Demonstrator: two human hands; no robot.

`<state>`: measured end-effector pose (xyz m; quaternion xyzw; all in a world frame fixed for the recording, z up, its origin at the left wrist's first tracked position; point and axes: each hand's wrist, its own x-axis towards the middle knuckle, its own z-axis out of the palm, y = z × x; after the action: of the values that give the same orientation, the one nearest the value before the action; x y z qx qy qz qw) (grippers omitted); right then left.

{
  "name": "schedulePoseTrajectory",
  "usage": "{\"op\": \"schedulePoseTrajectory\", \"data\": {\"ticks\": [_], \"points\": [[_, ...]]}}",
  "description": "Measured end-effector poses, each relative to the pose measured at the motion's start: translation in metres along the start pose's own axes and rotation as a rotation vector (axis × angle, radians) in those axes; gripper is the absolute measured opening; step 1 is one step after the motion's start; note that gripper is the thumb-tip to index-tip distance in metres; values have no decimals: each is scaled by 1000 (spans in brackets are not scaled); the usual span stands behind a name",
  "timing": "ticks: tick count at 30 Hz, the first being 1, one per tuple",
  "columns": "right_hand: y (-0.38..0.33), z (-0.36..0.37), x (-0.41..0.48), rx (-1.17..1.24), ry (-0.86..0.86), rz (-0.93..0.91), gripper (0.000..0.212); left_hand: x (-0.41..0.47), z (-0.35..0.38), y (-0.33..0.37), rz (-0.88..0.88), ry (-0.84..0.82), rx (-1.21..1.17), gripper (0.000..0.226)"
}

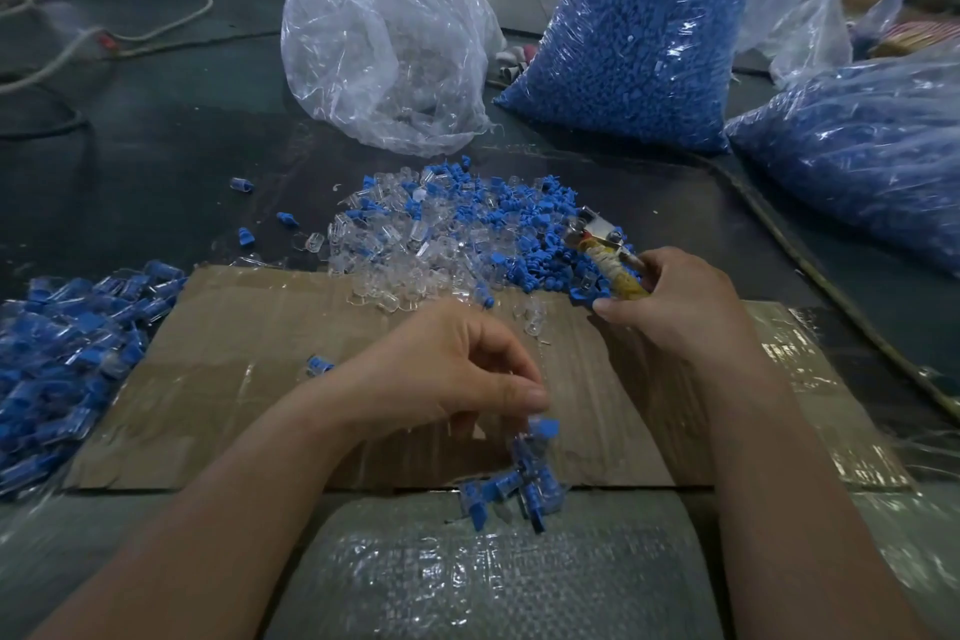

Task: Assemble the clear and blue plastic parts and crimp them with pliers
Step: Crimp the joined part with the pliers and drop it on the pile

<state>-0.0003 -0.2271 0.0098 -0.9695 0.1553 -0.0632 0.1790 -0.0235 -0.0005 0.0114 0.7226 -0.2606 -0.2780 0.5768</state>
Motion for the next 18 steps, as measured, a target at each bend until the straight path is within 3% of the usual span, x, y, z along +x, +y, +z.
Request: {"op": "schedulePoseTrajectory", "data": {"ticks": [3, 7, 10, 13, 18], "points": [[-1, 1, 0, -14, -36, 14, 73, 2, -1, 1, 15, 165, 24, 13], [-2, 2, 0, -37, -81, 31, 78, 7, -6, -2, 33, 607, 56, 8], [-1, 2, 0, -38, -95, 39, 80, 8, -14, -7, 49, 865, 252, 15], [0, 1, 0, -42, -120, 33, 82, 9, -17, -11, 40, 945, 422, 13], [1, 0, 0, -55, -179, 35, 82, 14, -16, -21, 33, 853, 718, 19]]}}
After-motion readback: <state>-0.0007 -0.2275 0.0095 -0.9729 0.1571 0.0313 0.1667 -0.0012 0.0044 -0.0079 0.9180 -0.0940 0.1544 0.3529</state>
